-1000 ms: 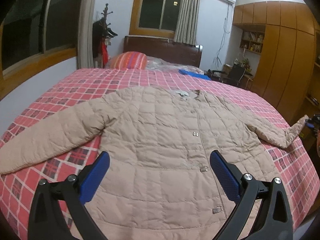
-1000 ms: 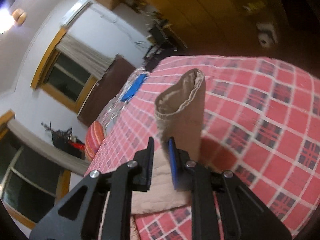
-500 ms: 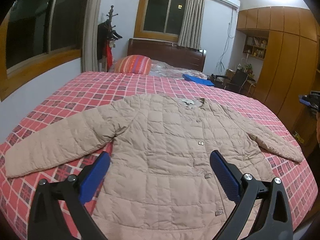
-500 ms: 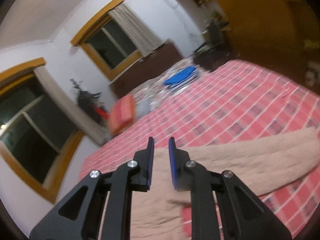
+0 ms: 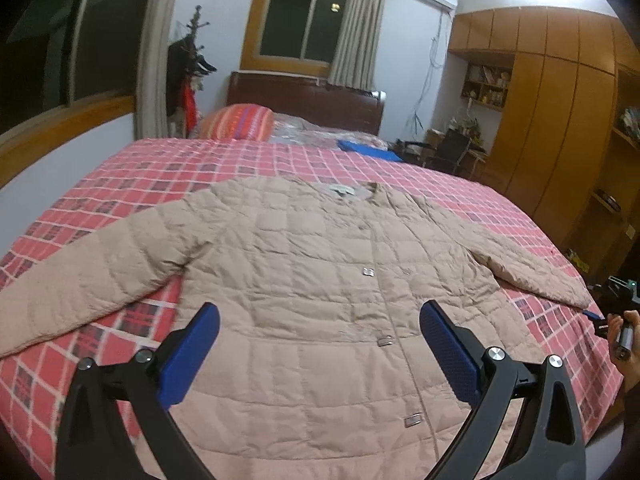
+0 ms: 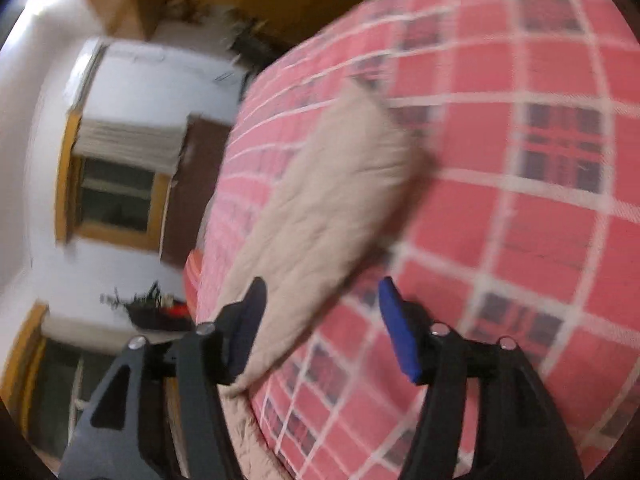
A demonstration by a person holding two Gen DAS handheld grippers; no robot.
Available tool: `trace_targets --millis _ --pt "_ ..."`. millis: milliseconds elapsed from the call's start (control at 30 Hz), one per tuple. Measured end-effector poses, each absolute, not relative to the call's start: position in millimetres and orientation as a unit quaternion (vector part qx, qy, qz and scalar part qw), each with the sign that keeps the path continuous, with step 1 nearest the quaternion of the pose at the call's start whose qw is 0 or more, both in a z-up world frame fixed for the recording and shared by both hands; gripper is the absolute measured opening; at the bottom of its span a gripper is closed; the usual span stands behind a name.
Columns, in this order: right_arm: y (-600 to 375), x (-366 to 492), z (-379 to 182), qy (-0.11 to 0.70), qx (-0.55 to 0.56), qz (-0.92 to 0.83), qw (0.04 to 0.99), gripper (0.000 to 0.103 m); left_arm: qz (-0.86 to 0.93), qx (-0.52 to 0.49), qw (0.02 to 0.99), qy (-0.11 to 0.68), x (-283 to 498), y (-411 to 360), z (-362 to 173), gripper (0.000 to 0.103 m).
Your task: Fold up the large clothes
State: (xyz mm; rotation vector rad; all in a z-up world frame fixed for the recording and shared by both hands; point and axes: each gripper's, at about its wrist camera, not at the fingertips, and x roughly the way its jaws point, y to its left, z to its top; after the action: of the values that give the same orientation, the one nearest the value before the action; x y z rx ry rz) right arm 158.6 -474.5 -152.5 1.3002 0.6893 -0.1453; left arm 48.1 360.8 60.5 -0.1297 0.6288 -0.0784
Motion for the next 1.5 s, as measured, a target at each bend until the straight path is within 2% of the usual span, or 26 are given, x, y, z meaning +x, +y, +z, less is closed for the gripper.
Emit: trace_targets --millis 300,333,367,400,433,467,733,1000,1367,1500 --pt "-485 193 -168 0.293 0.607 -0.079 0.735 0.057 -0.045 -0.063 0.946 0.313 57 350 56 0.100" --pt "-488 197 -170 0.291 0.604 -0.078 0.738 0.049 -0.045 -0.062 0.946 0.315 58 350 55 0.100" --pt "-489 204 -171 0.293 0.601 -0.070 0.740 0.034 -0.044 -0.061 0.946 0.317 58 350 54 0.100" --pt "-490 210 -172 0.297 0.599 -0.071 0.740 0.026 -0.043 -0.060 0.945 0.319 58 351 53 0.100" --pt "-494 212 -174 0.295 0.596 -0.073 0.743 0.007 -0.042 -0.059 0.944 0.321 59 352 52 0.100" --pt "-496 213 -172 0.292 0.594 -0.073 0.746 0.004 -0.040 -0.058 0.944 0.323 59 353 51 0.100" --pt "-466 226 -101 0.266 0.498 -0.045 0.824 0.002 -0.029 -0.073 0.944 0.322 56 369 52 0.100" --pt "-359 261 -9 0.266 0.356 0.033 0.895 0.002 -0.027 -0.091 0.940 0.329 56 381 51 0.100" --pt "-233 297 32 0.285 0.246 0.111 0.920 0.002 -0.028 -0.091 0.940 0.327 59 389 57 0.100" --pt "-144 307 34 0.305 0.158 0.145 0.928 0.002 -0.042 -0.116 0.936 0.329 71 397 62 0.100"
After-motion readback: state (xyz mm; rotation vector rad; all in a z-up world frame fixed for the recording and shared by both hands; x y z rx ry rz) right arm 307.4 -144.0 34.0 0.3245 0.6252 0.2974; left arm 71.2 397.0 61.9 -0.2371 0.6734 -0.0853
